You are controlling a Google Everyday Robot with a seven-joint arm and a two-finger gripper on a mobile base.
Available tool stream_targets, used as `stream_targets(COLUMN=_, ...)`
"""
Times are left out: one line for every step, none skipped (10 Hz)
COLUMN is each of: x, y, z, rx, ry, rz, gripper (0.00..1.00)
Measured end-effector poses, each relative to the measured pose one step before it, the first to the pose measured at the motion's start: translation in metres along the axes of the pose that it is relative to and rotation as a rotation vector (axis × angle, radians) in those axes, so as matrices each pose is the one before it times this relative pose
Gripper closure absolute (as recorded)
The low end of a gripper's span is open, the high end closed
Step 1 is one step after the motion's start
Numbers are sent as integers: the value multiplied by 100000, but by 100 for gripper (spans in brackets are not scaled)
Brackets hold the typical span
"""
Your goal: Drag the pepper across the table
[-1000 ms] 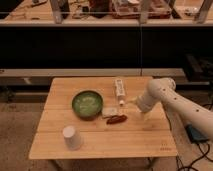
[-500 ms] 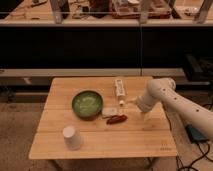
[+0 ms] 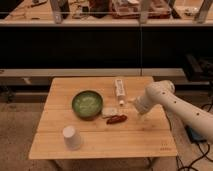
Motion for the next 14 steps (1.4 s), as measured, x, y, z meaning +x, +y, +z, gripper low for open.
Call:
stream_targets(x=-318, y=180, z=225, rx=201, ry=-65, rz=669, gripper=41)
stream_targets(x=-358, y=175, z=329, rx=-186, ry=-222, rz=460, gripper=51)
stream_targets(x=-317, y=189, z=376, rx=-288, ry=-461, rz=375, gripper=61)
stream_targets(x=-541, y=-1, z=512, rx=-140, ry=-1126, rz=-131, gripper=68)
stream_targets(x=-443, y=-123, z=302, rx=93, ry=-1011, rz=-412, gripper=69)
stream_targets(x=-428, y=-211, z=294, rx=188, ry=-961, rz=-924, gripper=66)
stream_targets(x=-353, y=-206, z=202, rx=376, ry=-942, rz=-967, gripper=58)
stream_targets(x=-347, y=-183, z=88, rx=369, ry=-903, rz=-1135, gripper=44)
stream_targets(x=-132, y=-123, z=30, rx=207, ry=-256, rz=-323, gripper=36)
stream_targets(x=-109, y=-143, z=-20, rx=221, ry=-179, rz=-86, gripper=26)
stream_targets(x=13, y=-32, z=-7, rx=101, ry=-116, rz=601, gripper=21)
stream_targets(x=58, y=-33, z=68, rx=71, ry=-212, rz=1078, gripper=20)
stream_targets(x=146, y=64, z=311, rx=-148, ry=-401, rz=1359, gripper=20)
stream_targets(x=192, y=-108, z=364, rx=69, ry=-333, rz=1589, gripper=20)
